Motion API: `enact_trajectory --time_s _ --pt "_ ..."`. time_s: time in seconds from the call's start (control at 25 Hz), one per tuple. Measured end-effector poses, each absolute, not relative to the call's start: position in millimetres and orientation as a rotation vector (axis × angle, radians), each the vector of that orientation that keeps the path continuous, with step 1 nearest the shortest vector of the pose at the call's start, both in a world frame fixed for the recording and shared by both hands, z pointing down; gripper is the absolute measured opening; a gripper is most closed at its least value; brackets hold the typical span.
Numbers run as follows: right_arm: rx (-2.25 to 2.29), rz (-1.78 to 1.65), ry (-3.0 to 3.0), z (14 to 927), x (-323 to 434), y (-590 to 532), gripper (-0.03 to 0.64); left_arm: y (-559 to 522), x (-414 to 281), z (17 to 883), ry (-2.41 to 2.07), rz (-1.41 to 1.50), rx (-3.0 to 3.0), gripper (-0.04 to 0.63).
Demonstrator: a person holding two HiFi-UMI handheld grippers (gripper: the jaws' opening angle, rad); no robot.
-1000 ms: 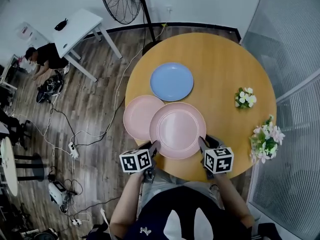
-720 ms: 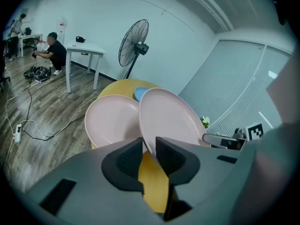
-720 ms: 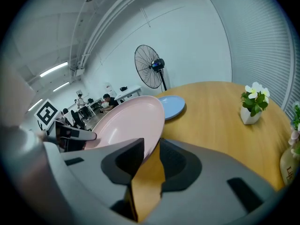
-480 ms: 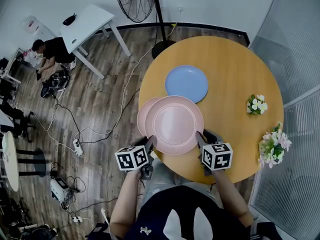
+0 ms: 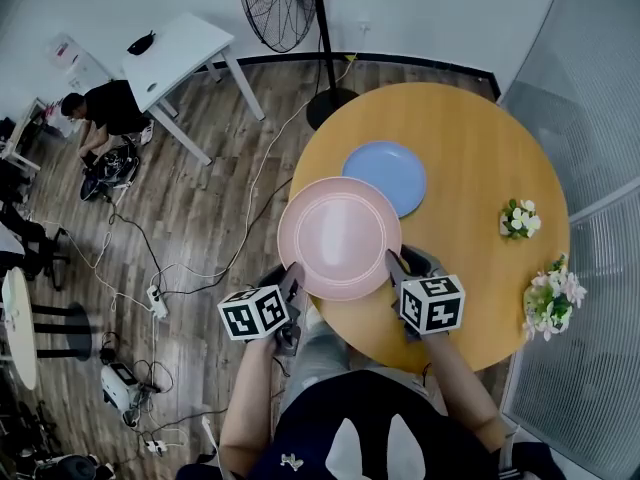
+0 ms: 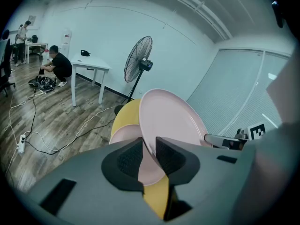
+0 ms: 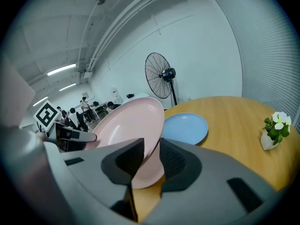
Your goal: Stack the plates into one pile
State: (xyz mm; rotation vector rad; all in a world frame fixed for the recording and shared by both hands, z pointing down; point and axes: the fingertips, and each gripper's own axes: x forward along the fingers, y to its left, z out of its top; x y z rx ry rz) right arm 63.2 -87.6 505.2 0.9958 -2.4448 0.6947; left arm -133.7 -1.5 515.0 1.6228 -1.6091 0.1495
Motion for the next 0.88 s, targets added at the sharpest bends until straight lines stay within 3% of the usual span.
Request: enact_trajectory --time_s 0.88 --pt "1.032 0.724 -2.236 558.8 29.5 -78.5 0.118 -11.3 -172.0 557.9 -1.524 0.431 1.636 0.086"
